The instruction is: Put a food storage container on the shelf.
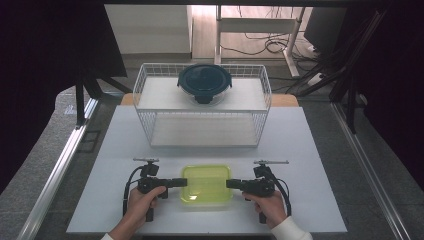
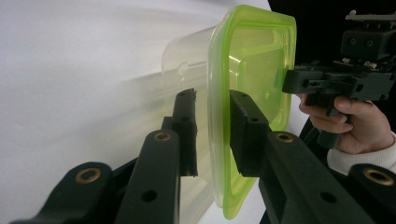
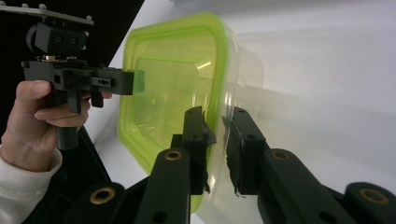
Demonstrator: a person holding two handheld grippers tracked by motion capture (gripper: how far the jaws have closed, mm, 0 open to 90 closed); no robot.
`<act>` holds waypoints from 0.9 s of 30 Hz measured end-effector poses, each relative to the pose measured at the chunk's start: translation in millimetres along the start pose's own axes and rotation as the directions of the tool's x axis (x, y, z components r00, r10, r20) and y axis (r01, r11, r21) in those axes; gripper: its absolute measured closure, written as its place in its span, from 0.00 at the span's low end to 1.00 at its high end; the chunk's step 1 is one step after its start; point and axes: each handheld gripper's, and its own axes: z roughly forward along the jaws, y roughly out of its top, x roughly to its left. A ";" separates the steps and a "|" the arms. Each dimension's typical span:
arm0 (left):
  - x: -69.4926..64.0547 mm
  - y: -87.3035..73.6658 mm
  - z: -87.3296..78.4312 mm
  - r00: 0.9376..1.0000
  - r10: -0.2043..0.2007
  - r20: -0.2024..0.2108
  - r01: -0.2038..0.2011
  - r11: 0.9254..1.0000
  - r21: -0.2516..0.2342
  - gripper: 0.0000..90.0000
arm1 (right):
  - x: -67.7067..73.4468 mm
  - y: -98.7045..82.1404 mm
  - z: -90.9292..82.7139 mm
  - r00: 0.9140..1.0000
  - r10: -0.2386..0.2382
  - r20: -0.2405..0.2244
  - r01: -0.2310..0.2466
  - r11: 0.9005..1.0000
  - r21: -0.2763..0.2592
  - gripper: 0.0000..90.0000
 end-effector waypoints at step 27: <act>-45.3 25.3 -27.1 0.988 0.150 -0.024 -0.152 0.984 -0.092 0.82 | 25.3 27.1 -26.1 0.990 -0.136 -0.035 0.132 0.987 -0.096 0.87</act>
